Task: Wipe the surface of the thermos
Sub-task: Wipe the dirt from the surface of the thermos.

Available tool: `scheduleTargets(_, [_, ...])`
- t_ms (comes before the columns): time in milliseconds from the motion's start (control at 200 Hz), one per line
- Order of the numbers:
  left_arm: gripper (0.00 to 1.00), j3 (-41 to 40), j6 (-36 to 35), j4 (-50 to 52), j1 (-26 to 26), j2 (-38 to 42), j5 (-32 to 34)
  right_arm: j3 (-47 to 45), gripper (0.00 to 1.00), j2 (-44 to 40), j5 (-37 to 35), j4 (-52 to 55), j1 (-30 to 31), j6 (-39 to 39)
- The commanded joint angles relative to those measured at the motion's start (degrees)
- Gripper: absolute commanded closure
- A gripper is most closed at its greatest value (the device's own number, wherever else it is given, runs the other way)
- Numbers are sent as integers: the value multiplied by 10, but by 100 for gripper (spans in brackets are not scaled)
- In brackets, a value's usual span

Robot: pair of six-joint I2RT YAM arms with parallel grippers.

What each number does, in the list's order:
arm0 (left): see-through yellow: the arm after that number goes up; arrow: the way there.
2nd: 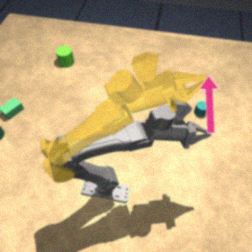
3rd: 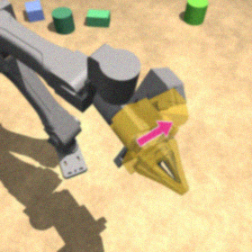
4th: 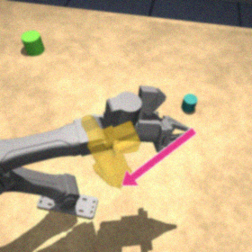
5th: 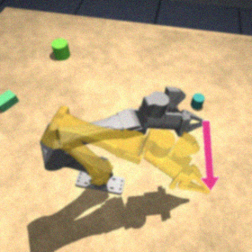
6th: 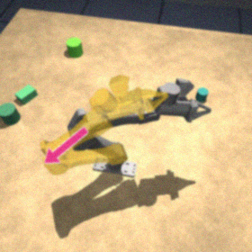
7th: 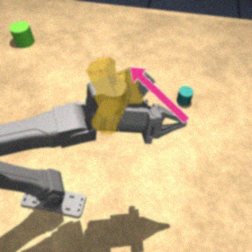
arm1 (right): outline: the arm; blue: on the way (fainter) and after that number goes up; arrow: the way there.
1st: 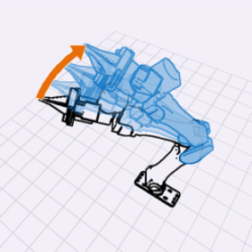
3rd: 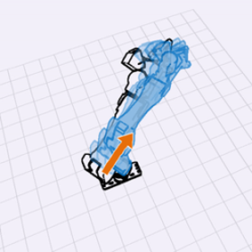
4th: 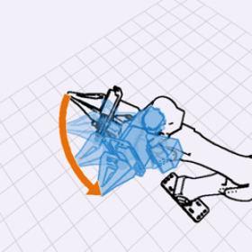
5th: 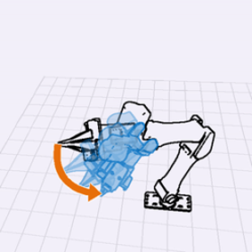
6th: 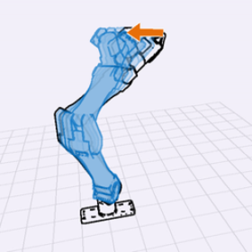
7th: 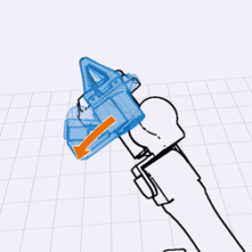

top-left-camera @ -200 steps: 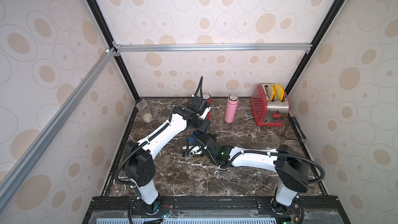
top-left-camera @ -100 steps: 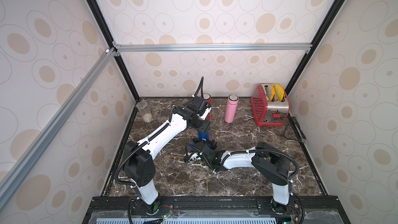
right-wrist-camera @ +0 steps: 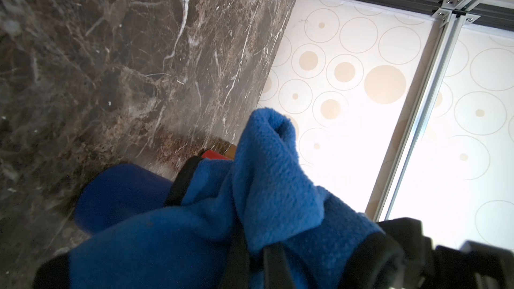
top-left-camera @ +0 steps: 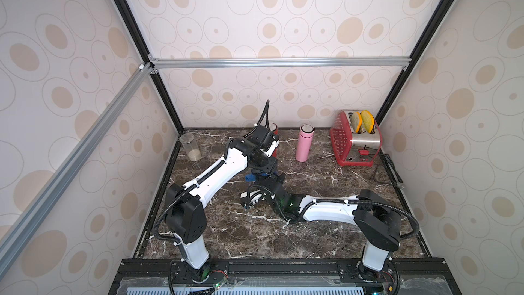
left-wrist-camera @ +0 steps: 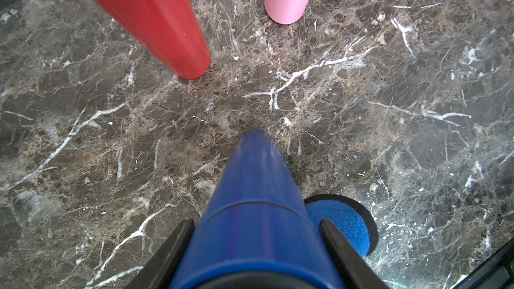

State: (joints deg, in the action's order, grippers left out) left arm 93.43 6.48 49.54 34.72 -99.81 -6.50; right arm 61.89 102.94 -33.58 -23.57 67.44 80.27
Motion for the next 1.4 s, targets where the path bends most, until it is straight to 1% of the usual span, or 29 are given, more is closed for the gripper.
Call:
scheduleTargets(0, [100,18,-20,111,7,-13,-16,-10,100,11,-54,-65,-15,23])
scheduleTargets(115, [100,28,-25,127,7,-17,-15,-27,100,52,-64,-89,-17,18])
scheduleTargets(290, [100,51,-30,151,7,-23,-14,-25,100,120,-78,-126,-28,17])
scheduleTargets(431, [100,73,-35,170,7,-31,-11,-20,100,142,-82,-138,-35,14])
scheduleTargets(581, [100,87,-39,179,7,-35,-7,-26,100,120,-85,-135,-35,11])
scheduleTargets(776, [100,104,-39,179,6,-30,4,-56,100,45,-105,-115,-17,7])
scheduleTargets(791, [100,106,-39,179,5,-30,5,-59,100,37,-108,-113,-14,-11])
scheduleTargets(936, [100,122,-42,180,-4,-24,6,-94,100,-33,-146,-78,17,-56])
scheduleTargets(1097, [100,135,-50,187,-21,-14,2,-130,100,-122,-191,0,52,-138])
scheduleTargets(1162, [100,140,-59,190,-29,-8,-2,-135,100,-162,-205,70,59,-204])
scheduleTargets(1247, [100,144,-84,196,-36,1,-11,-136,100,-219,-205,164,60,-314])
scheduleTargets(1307, [100,146,-116,200,-36,9,-16,-129,100,-261,-187,243,59,-399])
scheduleTargets(1392, [100,142,-154,201,-37,20,-26,-112,100,-311,-134,337,51,-516])
